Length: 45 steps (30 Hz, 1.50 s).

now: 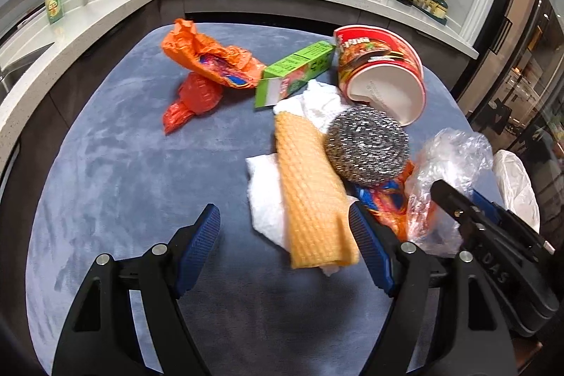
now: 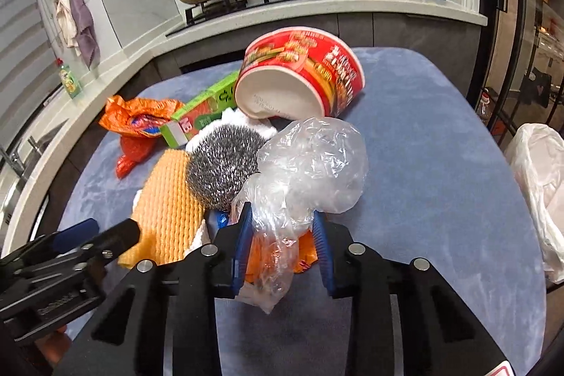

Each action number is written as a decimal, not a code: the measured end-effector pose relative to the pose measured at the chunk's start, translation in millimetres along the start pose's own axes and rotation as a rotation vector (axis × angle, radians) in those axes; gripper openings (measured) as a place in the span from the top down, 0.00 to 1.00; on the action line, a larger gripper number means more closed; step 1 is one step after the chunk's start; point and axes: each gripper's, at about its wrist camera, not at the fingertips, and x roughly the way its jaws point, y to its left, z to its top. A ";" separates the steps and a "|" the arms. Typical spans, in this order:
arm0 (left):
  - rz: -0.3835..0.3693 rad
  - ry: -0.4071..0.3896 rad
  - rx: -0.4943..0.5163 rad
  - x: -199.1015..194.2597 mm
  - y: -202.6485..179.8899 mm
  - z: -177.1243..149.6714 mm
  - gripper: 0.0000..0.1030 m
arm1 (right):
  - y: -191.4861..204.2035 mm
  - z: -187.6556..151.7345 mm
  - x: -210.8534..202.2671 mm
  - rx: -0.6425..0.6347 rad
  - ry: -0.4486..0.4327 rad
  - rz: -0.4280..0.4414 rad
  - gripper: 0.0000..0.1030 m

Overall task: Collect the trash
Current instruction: 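Grasp the clear plastic bag with the right tool while the left grasps another orange mesh sleeve, then carry both items over the bin and open both tools to drop them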

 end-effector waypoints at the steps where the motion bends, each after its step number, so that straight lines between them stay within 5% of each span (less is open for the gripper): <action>1: -0.004 -0.001 0.003 0.9 -2.7 0.3 0.31 | -2.4 0.9 -4.9 0.005 -0.010 0.000 0.70; 8: -0.010 0.020 0.025 14.0 -14.4 1.1 0.40 | -30.3 7.0 -30.0 0.068 -0.057 -0.010 0.70; 17: -0.046 0.046 0.022 22.9 -19.4 -3.0 0.77 | -52.6 0.1 -37.8 0.104 -0.054 -0.040 0.69; 34: -0.079 -0.108 0.005 -50.4 -5.6 9.6 0.80 | -60.2 -3.8 -64.3 0.124 -0.098 -0.006 0.69; 45: -0.170 -0.178 0.079 -89.8 -52.7 20.1 0.80 | -81.6 7.2 -106.1 0.139 -0.186 -0.013 0.69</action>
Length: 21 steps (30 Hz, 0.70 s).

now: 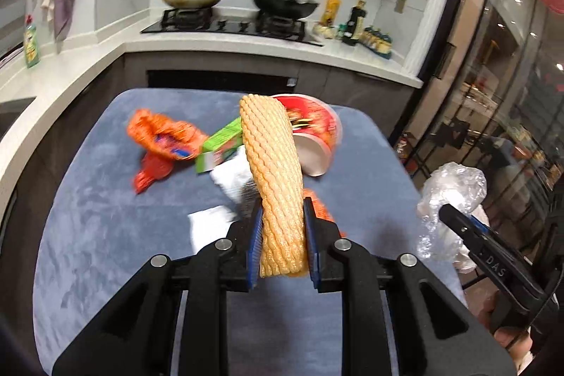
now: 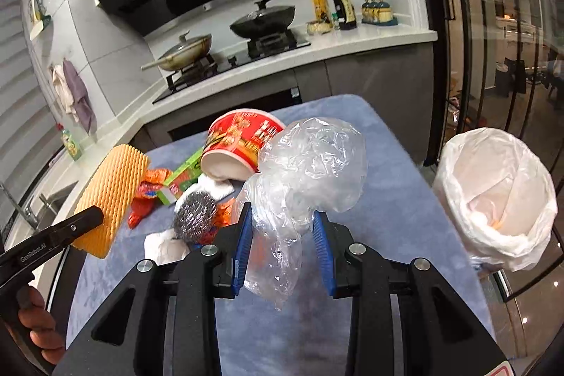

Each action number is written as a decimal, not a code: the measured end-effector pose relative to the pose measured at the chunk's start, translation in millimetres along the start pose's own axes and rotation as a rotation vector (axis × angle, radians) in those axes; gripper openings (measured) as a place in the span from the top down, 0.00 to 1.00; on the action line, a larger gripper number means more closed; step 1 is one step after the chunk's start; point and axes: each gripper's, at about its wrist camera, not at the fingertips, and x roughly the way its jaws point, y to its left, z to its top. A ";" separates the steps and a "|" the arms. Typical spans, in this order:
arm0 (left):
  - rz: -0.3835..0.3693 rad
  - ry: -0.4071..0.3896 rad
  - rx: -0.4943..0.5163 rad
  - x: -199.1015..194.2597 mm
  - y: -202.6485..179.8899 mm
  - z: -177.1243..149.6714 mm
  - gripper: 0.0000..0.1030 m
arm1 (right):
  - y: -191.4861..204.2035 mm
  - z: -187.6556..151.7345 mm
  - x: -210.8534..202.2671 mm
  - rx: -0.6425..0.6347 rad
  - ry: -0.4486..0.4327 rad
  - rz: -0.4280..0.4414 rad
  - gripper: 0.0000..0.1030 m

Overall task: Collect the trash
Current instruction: 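Carry both items over the bin and open both tools to drop them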

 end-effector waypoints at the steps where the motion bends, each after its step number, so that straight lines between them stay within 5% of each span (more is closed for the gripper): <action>1: -0.010 -0.002 0.008 -0.3 -5.2 0.2 0.80 | -4.3 1.9 -3.8 0.004 -0.009 -0.005 0.69; 21: -0.258 0.050 0.244 42.4 -178.8 -3.5 0.80 | -127.5 20.3 -57.3 0.120 -0.117 -0.183 0.69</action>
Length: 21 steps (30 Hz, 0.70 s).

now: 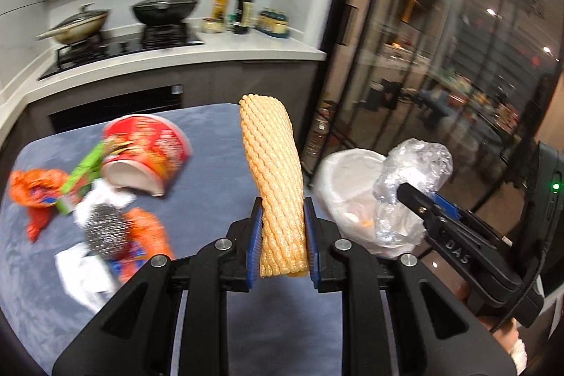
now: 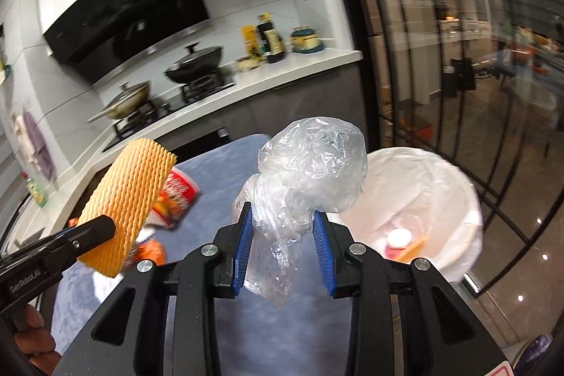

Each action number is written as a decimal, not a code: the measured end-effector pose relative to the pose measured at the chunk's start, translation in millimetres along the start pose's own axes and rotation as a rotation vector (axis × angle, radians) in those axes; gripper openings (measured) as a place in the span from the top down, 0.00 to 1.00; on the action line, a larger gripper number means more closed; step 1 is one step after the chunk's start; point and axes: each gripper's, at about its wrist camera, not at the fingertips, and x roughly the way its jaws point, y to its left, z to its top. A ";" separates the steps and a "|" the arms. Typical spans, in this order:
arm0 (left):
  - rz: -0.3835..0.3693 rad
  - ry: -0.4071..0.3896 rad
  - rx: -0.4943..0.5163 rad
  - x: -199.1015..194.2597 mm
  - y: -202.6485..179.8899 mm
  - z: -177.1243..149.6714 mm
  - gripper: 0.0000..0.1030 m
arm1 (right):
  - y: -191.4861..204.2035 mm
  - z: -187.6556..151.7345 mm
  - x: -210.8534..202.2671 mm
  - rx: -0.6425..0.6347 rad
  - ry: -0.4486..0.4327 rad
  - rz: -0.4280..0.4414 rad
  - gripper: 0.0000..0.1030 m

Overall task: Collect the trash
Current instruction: 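Carry both items over the bin and open both tools to drop them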

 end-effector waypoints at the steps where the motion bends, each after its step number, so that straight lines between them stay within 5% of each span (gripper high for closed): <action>1: -0.014 0.008 0.011 5.8 -7.2 1.1 0.80 | -8.5 1.6 0.1 0.005 -0.002 -0.017 0.69; 9: -0.138 0.075 0.095 67.2 -72.0 9.8 0.79 | -69.7 14.3 10.0 0.061 -0.005 -0.124 0.69; 21: -0.178 0.125 0.159 121.1 -122.0 18.8 0.79 | -119.6 23.0 42.6 0.094 0.041 -0.207 0.69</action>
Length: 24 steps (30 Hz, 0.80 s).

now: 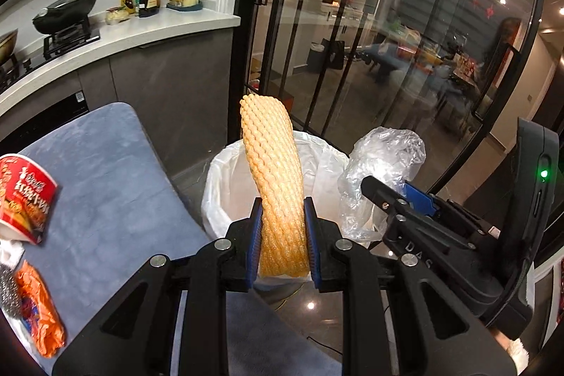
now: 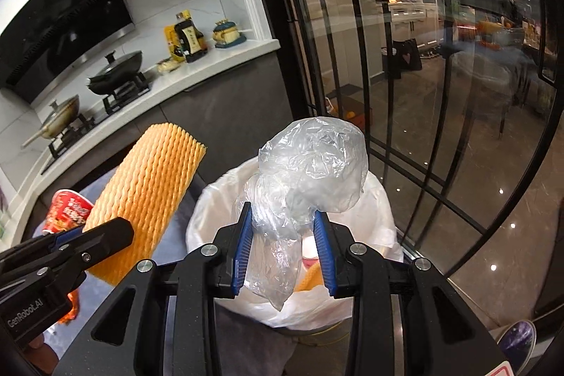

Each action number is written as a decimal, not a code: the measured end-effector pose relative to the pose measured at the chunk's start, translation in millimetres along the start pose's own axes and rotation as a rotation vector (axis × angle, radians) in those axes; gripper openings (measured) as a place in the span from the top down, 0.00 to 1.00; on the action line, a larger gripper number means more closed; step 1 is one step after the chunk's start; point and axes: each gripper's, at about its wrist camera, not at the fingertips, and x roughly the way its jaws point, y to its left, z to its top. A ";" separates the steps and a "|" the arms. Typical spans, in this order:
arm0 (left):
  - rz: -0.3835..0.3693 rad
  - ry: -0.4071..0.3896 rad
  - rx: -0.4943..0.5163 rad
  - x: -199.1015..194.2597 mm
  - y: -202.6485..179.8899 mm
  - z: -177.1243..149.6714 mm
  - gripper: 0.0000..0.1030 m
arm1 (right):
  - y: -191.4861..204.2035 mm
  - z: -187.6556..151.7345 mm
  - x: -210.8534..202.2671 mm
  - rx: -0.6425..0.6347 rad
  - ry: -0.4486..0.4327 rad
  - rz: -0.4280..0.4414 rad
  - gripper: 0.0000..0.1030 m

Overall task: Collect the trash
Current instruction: 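Carry both items over the bin and open both tools to drop them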

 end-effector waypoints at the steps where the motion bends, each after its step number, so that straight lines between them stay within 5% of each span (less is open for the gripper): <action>1: -0.001 0.003 0.003 2.5 -1.6 0.4 0.79 | -1.9 0.9 3.5 -0.001 0.004 -0.003 0.68; 13: -0.011 0.046 -0.003 27.9 -2.6 7.7 0.76 | -12.7 4.2 26.2 0.007 0.036 -0.023 0.65; 18: -0.011 0.054 -0.015 34.3 -1.8 9.1 0.68 | -14.3 6.2 28.5 0.005 0.030 -0.029 0.48; 24: -0.003 0.045 -0.023 31.0 2.2 10.5 0.60 | -11.9 10.4 24.4 -0.005 0.009 -0.031 0.47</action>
